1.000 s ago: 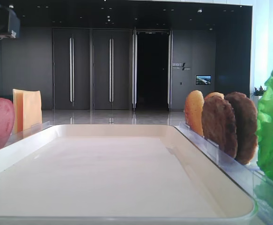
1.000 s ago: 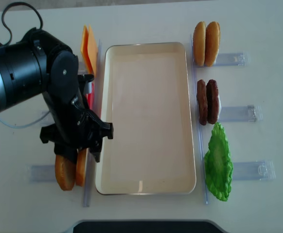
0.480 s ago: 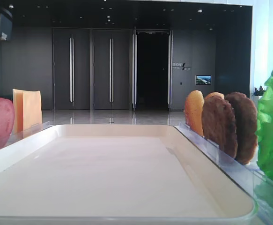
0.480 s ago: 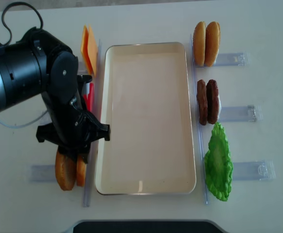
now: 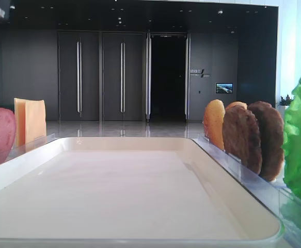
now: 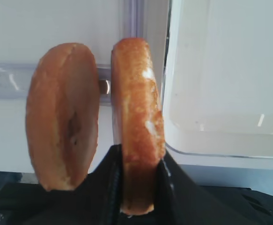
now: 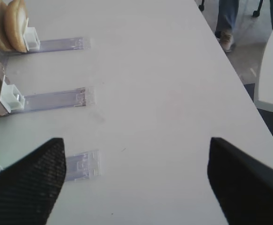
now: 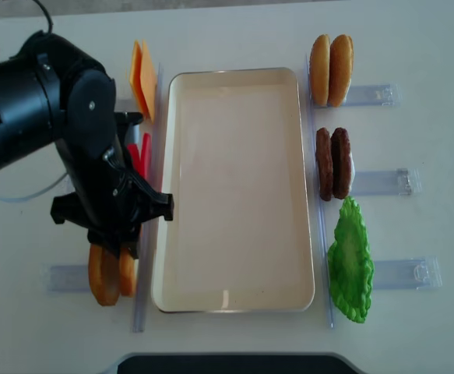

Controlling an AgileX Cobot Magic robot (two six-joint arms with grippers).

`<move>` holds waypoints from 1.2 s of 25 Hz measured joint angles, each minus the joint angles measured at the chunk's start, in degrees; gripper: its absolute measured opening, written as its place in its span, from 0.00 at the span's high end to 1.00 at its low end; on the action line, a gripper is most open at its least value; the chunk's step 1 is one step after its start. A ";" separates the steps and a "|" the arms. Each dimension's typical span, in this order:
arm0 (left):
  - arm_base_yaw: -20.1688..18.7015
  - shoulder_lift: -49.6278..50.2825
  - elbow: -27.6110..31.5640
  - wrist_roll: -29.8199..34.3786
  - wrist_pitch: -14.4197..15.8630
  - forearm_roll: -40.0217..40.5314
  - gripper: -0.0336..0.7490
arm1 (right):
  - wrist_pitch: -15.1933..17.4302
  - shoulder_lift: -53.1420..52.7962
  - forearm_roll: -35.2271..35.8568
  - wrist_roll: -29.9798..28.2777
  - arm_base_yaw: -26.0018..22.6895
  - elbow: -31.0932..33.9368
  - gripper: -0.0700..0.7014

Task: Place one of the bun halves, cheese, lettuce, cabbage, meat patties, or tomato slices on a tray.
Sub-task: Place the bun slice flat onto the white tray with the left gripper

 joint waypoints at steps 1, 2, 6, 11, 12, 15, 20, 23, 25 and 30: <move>0.00 -0.70 -0.80 0.00 0.62 -0.04 0.78 | 0.00 0.00 0.00 0.00 0.00 0.00 0.15; 0.00 -1.29 -1.67 0.00 1.04 -0.28 0.78 | 0.00 0.00 0.00 0.00 0.00 0.00 0.15; 0.00 -3.77 -5.26 0.05 1.43 -0.71 0.78 | 0.00 0.00 0.00 0.00 0.00 0.00 0.15; 0.00 -5.74 -7.63 0.17 1.77 -0.72 0.78 | 0.00 0.00 0.00 0.00 0.00 0.00 0.15; 0.00 -5.78 -7.75 0.32 1.77 -0.72 0.78 | 0.00 0.00 0.00 0.00 0.00 0.00 0.15; 0.00 -5.78 -7.74 0.66 1.83 -0.72 0.78 | 0.00 0.00 0.00 0.00 0.00 0.00 0.15; 0.00 -5.80 -7.74 1.42 1.88 -0.72 0.78 | 0.00 0.00 0.00 0.00 0.00 0.00 0.15; 0.00 -5.80 -7.74 3.54 1.88 -1.29 0.78 | 0.00 0.00 0.00 0.00 0.00 0.00 0.15; 0.00 -5.80 -7.74 5.33 1.88 -2.40 0.78 | 0.00 0.00 0.00 0.00 0.00 0.00 0.15; 0.00 -5.80 -7.74 9.36 -2.18 -8.45 0.78 | 0.00 0.00 0.00 0.00 0.00 0.00 0.15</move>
